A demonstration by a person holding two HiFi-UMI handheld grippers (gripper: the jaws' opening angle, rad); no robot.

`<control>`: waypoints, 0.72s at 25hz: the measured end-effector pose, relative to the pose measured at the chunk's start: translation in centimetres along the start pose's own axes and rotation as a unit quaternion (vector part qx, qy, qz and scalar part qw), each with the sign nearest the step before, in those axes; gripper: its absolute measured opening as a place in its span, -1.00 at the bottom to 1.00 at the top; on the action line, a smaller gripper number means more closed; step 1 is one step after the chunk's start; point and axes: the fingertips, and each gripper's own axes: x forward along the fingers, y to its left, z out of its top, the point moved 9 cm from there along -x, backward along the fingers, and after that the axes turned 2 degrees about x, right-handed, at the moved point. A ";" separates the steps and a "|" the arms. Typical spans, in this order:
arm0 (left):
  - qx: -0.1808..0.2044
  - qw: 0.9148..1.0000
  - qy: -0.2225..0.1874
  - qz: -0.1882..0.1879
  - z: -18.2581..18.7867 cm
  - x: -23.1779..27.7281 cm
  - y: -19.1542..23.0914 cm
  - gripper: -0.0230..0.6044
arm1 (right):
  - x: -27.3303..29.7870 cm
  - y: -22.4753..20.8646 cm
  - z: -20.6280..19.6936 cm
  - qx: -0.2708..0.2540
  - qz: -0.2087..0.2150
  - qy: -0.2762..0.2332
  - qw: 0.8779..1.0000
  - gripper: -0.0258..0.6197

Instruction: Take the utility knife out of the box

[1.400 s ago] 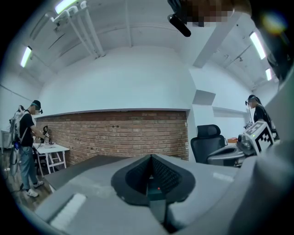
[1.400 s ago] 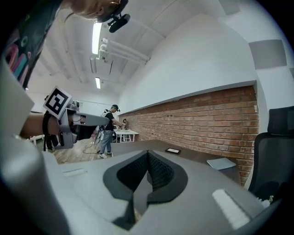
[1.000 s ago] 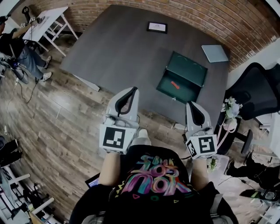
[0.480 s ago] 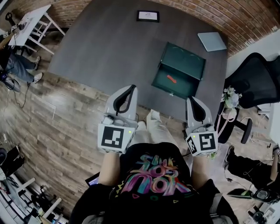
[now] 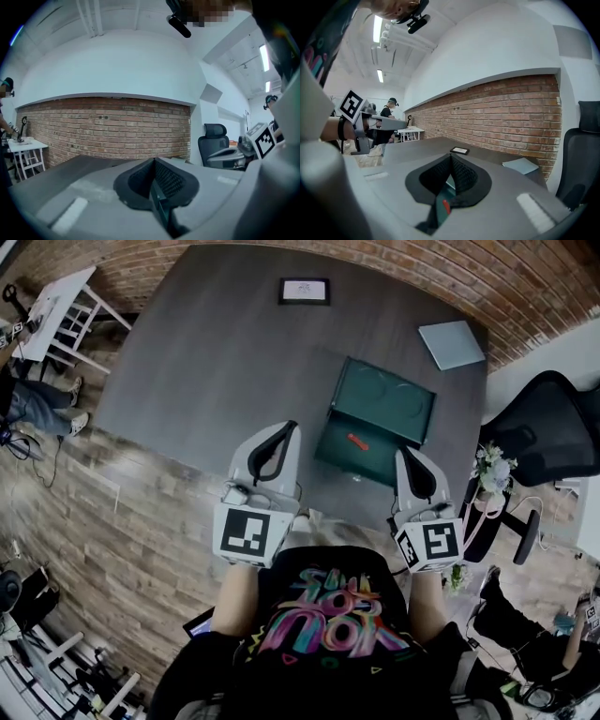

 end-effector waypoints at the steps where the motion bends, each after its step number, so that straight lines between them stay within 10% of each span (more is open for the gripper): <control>1: 0.001 1.000 -0.001 -0.001 0.3 1.0 0.2 -0.92 | 0.7 -0.7 0.2 0.001 0.000 0.002 1.000 -0.92; 18: 0.023 1.000 -0.013 -0.012 3.9 10.2 0.9 -0.92 | 5.3 -7.0 2.1 0.009 0.011 -0.011 1.000 -0.92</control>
